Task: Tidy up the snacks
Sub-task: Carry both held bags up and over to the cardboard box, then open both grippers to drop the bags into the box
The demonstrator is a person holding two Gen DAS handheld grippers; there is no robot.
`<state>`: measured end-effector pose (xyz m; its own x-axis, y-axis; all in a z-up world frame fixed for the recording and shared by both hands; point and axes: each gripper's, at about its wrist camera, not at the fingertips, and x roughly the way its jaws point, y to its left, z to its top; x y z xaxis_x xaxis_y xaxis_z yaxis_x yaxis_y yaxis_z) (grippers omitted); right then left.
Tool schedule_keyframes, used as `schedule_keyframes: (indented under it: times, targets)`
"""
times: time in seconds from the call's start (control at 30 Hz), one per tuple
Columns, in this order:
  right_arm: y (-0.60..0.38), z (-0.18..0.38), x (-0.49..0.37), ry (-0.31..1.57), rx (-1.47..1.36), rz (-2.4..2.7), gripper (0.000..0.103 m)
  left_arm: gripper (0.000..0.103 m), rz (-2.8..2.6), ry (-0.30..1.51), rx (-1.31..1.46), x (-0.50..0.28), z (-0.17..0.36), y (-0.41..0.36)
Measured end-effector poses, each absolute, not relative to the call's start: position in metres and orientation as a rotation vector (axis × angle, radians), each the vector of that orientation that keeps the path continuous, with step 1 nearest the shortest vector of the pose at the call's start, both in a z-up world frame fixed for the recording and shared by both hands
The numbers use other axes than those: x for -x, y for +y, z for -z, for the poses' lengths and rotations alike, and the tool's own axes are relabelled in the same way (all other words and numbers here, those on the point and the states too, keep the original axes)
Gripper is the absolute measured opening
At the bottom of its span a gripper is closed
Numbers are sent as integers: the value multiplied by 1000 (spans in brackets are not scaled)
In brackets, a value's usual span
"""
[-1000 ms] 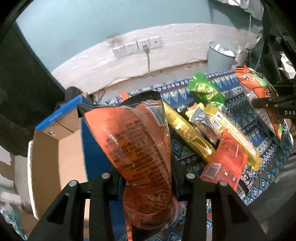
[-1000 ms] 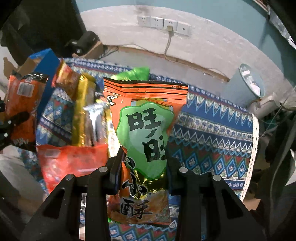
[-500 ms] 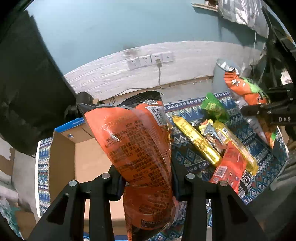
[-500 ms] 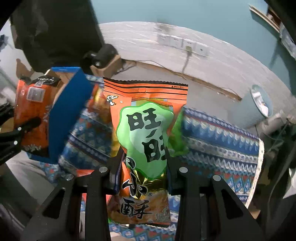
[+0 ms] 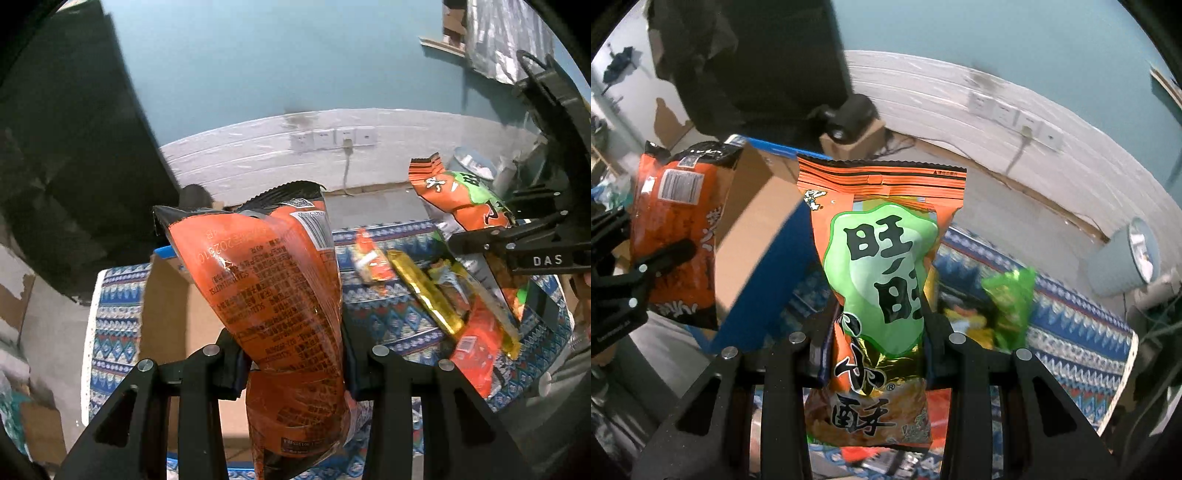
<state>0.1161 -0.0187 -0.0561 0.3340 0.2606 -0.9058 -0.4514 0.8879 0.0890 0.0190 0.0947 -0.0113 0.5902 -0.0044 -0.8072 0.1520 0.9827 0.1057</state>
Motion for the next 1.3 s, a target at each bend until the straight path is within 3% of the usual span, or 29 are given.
schedule_keyframes:
  times: [0.63, 1.17, 1.23, 1.3]
  targets:
    - [120, 86, -143, 1224, 253, -610, 35, 40, -79, 1008, -114, -29, 48, 190]
    - [178, 123, -159, 1309, 286, -685, 37, 43, -156, 1115, -95, -34, 80, 219]
    - [177, 123, -159, 1304, 279, -677, 39, 57, -172, 1107, -99, -35, 78, 218]
    - [175, 123, -162, 1300, 280, -669, 50, 70, -199, 1080, -112, -34, 73, 218]
